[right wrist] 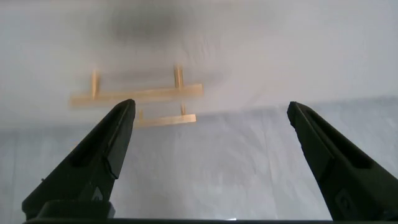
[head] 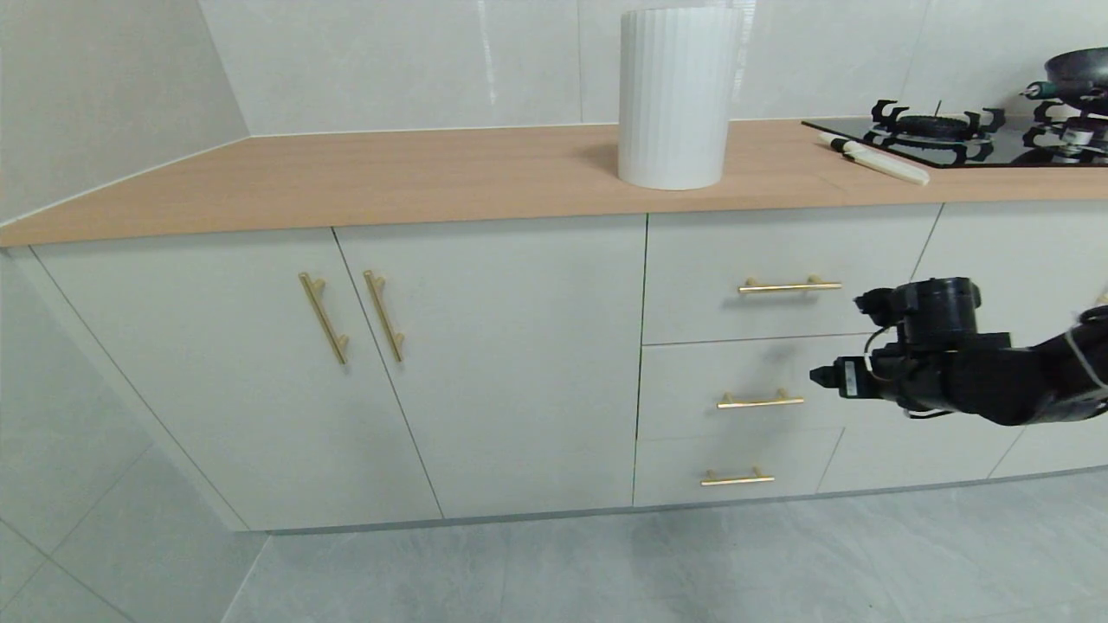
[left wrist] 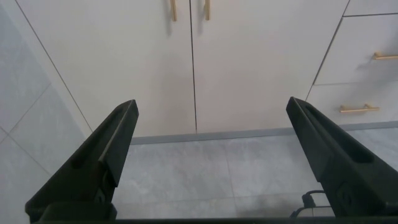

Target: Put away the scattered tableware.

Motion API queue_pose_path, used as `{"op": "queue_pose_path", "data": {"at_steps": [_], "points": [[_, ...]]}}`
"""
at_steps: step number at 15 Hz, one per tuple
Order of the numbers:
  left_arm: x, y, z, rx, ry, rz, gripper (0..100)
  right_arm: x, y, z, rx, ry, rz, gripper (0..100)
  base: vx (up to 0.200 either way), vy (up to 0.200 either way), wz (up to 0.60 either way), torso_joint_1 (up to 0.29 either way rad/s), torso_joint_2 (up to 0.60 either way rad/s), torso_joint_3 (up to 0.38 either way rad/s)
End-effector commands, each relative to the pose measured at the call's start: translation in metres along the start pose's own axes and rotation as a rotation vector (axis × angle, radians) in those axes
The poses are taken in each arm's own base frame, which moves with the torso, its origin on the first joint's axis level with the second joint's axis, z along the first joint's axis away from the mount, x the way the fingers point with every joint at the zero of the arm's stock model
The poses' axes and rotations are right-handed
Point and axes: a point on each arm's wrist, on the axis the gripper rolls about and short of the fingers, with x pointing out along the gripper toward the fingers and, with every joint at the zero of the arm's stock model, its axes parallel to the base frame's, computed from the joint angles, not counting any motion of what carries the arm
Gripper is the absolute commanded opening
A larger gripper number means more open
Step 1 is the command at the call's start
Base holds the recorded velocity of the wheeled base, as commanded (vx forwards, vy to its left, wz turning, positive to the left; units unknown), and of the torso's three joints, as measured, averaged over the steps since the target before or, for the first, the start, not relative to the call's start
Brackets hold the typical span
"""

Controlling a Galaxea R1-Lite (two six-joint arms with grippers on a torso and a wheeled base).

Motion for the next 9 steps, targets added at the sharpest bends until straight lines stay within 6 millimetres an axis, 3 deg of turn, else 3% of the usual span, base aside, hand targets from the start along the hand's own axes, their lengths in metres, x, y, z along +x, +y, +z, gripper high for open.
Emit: {"op": "queue_pose_path", "data": {"at_steps": [1, 3, 4, 5, 8, 9], "points": [[0.000, 0.000, 0.000, 0.000, 0.001, 0.000, 100, -0.144, -0.023, -0.010, 0.027, -0.172, -0.003, 100, 0.000, 0.000, 0.00, 0.000, 0.00, 0.000], [0.000, 0.000, 0.000, 0.000, 0.001, 0.000, 100, -0.213, -0.033, -0.025, 0.051, -0.334, -0.003, 100, 0.000, 0.000, 0.00, 0.000, 0.00, 0.000], [0.000, 0.000, 0.000, 0.000, 0.001, 0.000, 100, -0.233, -0.037, -0.032, 0.056, -0.384, -0.001, 100, 0.000, 0.000, 0.00, 0.000, 0.00, 0.000], [0.000, 0.000, 0.000, 0.000, 0.001, 0.000, 100, -0.271, -0.043, -0.050, 0.064, -0.482, 0.000, 100, 0.000, 0.000, 0.00, 0.000, 0.00, 0.000], [0.000, 0.000, 0.000, 0.000, 0.001, 0.000, 100, -0.331, -0.053, -0.083, 0.058, -0.593, -0.016, 100, 0.000, 0.000, 0.00, 0.000, 0.00, 0.000], [0.000, 0.000, 0.000, 0.000, 0.001, 0.000, 100, -0.338, -0.054, -0.092, 0.048, -0.586, -0.019, 100, 0.000, 0.000, 0.00, 0.000, 0.00, 0.000]]}}
